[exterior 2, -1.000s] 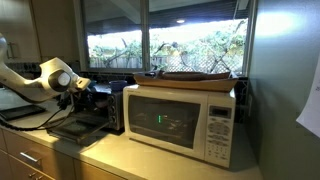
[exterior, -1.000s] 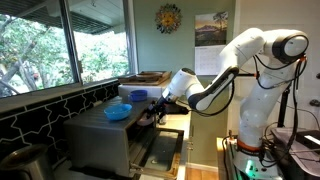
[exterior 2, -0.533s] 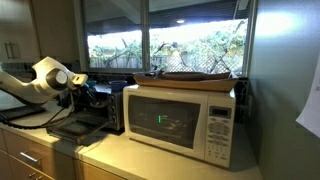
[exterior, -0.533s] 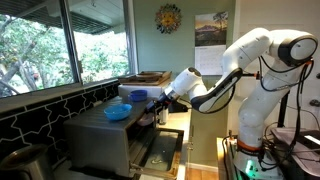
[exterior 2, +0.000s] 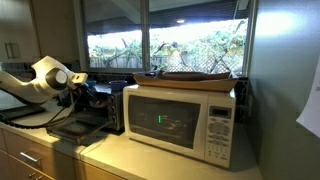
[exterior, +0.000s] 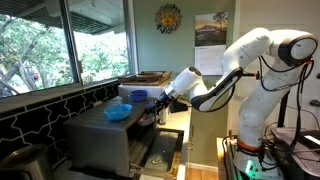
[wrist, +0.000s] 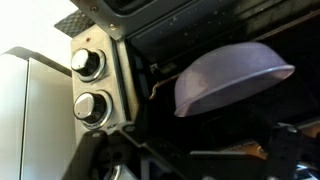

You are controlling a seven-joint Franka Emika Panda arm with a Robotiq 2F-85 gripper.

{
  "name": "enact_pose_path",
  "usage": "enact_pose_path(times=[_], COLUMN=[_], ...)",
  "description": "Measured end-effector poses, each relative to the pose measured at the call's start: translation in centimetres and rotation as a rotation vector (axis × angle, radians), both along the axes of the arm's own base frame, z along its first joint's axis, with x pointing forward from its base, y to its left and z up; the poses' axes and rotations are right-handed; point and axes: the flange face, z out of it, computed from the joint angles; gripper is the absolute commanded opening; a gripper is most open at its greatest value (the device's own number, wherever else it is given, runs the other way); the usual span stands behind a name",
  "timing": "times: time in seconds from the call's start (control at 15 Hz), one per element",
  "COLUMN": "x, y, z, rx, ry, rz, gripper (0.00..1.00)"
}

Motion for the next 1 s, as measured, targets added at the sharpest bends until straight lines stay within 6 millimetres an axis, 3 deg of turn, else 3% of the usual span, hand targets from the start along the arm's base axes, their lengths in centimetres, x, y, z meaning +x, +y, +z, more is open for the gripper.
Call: enact_pose_path(times=[1.0], x=[-2.0], y=[1.4], z=[2.8], rx=[-0.061], ry=[-0.024], rz=[0.325], gripper=[1.00])
